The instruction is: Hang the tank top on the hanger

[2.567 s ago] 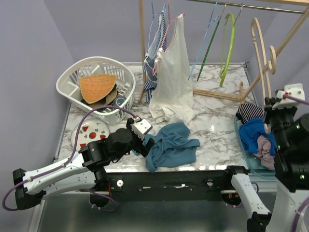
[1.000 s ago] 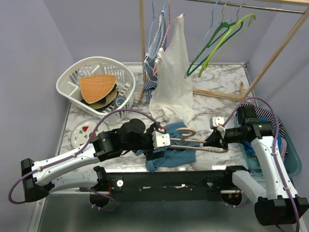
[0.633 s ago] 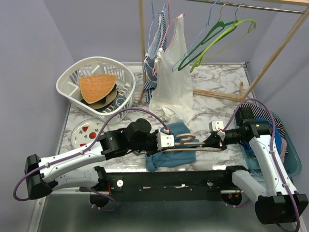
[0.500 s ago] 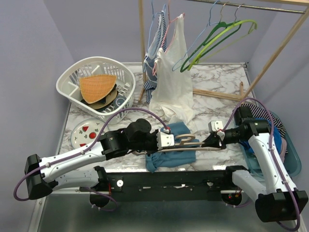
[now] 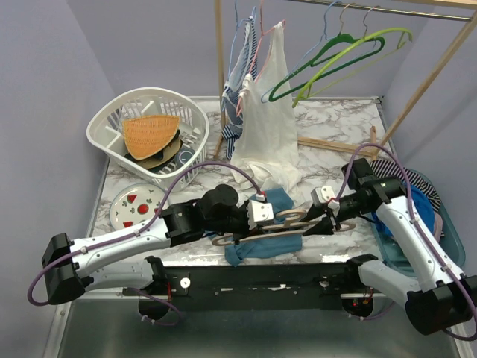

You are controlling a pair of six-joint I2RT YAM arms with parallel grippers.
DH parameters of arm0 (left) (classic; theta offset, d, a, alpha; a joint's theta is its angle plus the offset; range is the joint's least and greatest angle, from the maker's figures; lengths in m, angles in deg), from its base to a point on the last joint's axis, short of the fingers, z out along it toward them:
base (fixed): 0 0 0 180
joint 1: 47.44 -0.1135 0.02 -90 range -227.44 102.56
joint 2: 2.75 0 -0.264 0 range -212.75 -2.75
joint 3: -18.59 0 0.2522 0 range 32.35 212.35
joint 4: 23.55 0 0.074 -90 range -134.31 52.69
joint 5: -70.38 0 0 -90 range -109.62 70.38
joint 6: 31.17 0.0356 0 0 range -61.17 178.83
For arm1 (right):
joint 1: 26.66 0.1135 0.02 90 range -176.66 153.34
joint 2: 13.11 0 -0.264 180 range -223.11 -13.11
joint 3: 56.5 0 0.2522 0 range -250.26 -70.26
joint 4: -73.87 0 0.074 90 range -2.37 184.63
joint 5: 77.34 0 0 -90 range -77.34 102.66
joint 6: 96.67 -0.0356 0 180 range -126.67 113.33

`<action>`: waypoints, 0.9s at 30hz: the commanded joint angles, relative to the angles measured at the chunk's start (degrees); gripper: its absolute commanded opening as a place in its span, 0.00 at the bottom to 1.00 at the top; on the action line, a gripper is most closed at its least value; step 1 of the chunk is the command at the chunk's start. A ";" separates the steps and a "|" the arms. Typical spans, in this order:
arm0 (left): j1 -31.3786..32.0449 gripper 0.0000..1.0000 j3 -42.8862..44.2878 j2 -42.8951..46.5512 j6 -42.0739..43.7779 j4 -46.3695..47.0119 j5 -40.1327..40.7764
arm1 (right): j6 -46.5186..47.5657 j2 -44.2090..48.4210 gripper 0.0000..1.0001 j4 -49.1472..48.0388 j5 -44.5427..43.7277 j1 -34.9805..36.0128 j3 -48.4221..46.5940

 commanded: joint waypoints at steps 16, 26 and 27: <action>-0.11 0.00 -3.38 1.95 -9.64 11.94 2.20 | -20.53 -4.36 0.10 -7.17 0.85 12.01 -1.57; -0.29 0.00 -2.77 2.84 -10.87 12.47 3.08 | -20.00 -6.99 0.28 -6.37 2.69 12.80 -2.53; -0.37 0.00 -2.60 2.75 -10.96 12.56 3.17 | -19.92 -6.91 0.16 -6.29 2.78 12.88 -2.62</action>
